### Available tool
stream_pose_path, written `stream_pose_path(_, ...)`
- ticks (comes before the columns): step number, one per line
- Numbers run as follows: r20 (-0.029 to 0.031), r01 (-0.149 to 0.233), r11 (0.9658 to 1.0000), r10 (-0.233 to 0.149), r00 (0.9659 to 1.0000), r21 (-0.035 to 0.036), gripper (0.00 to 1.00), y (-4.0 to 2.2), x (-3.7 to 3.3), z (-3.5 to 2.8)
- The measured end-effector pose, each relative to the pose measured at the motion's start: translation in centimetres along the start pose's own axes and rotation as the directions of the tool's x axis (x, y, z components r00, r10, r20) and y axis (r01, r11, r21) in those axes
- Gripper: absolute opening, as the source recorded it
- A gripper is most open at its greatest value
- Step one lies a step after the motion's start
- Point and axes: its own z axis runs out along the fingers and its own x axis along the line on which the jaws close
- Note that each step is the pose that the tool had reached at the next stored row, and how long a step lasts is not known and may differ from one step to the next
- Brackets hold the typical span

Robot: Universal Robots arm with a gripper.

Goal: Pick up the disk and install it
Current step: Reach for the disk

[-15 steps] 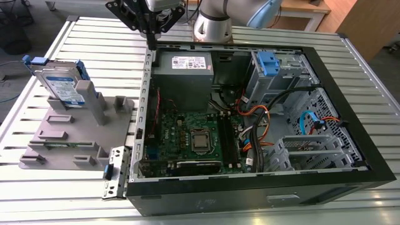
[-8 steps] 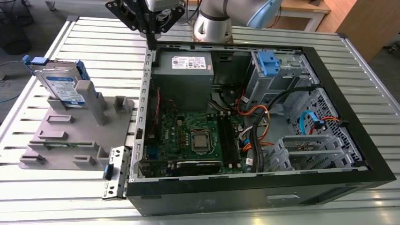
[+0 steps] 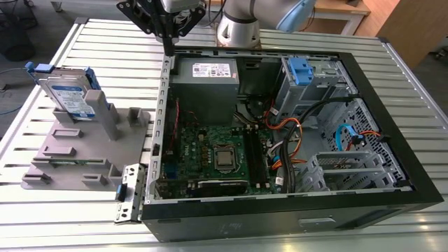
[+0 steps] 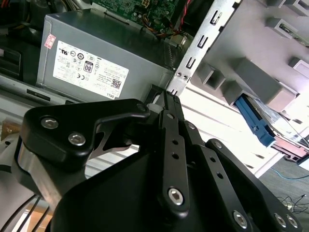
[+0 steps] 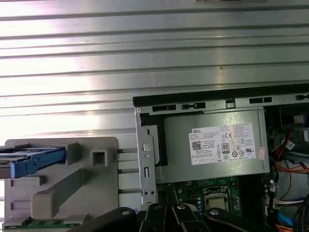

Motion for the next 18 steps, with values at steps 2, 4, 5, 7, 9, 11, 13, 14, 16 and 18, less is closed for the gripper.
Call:
stream_pose_path(2, 0.0001, 0.0, 1.0, 0.0, 1.0, -0.0001, 0.11, -0.02, 0.33, 0.0)
stream_pose_path(4, 0.0, 0.0, 1.0, 0.0, 1.0, 0.0, 0.11, -0.05, 0.7, -0.02)
stream_pose_path(5, 0.0001, 0.0, 1.0, 0.0, 1.0, -0.0001, 0.11, -0.07, 0.88, -0.02)
stream_pose_path(7, 0.0001, 0.0, 1.0, 0.0, 1.0, -0.0001, 0.11, -0.08, 1.13, -0.02)
stream_pose_path(9, 0.0001, 0.0, 1.0, 0.0, 1.0, -0.0001, 0.11, -0.1, 1.28, -0.03)
stream_pose_path(11, 0.0001, 0.0, 1.0, 0.0, 1.0, -0.0001, 0.11, -0.1, 1.33, -0.03)
stream_pose_path(13, 0.0001, 0.0, 1.0, 0.0, 1.0, 0.0, 0.11, -0.1, 1.37, -0.03)
stream_pose_path(14, 0.0001, 0.0, 1.0, 0.0, 1.0, -0.0001, 0.11, -0.1, 1.39, -0.03)
stream_pose_path(16, 0.0, 0.0, 1.0, 0.0, 1.0, 0.0, 0.11, -0.11, 1.43, -0.03)
stream_pose_path(18, 0.0001, 0.0, 1.0, 0.0, 1.0, -0.0001, 0.11, -0.12, 1.65, -0.04)
